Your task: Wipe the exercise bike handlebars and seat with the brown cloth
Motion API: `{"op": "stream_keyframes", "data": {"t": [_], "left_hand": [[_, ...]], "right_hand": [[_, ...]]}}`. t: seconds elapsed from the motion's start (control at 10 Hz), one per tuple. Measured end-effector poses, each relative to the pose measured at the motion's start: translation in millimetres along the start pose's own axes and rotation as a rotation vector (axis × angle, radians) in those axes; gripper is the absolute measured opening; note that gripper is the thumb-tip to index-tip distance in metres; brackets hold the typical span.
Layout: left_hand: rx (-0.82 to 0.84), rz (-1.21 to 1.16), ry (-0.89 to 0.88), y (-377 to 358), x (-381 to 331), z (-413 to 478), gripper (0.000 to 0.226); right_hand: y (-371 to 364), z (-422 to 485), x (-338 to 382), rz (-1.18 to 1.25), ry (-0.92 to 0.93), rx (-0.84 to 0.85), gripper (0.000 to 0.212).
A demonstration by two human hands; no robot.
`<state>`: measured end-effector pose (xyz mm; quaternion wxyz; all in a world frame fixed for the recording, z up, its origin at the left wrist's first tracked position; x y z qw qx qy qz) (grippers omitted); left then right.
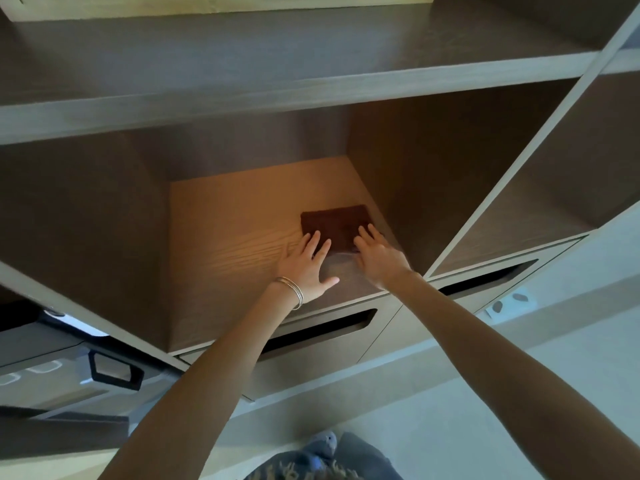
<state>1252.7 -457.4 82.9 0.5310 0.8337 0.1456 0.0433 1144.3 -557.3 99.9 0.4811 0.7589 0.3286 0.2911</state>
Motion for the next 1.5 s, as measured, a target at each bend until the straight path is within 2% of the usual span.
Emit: {"op": "stream_keyframes", "data": {"t": [0.3,0.5,0.9,1.3,1.4,1.5], "left_hand": [[0.067,0.103,0.075,28,12,32,0.073],[0.126,0.050,0.107,46,21,58,0.066],[0.131,0.076,0.171,76,46,115,0.061],[0.144,0.019,0.221,88,59,143,0.064],[0.159,0.054,0.203,91,61,134,0.066],[0.067,0.039,0.168,95,61,117,0.069]], "right_hand": [[21,37,-11,-0.010,0.011,0.112,0.047],[36,69,-18,0.023,-0.034,0.136,0.048],[50,132,-30,0.027,-0.083,0.128,0.057],[65,165,-29,-0.026,-0.158,0.201,0.062],[69,148,-28,0.004,-0.139,0.154,0.060],[82,129,-24,-0.032,-0.059,0.031,0.058]]}}
Point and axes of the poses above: each hand's wrist, its own z-axis towards the middle knuckle, its own y-axis out of the back of the hand, x = y × z, the point moved 6 cm from there along z, towards the middle knuckle, and after that the axes turned 15 degrees about x, right-handed, at the moved point
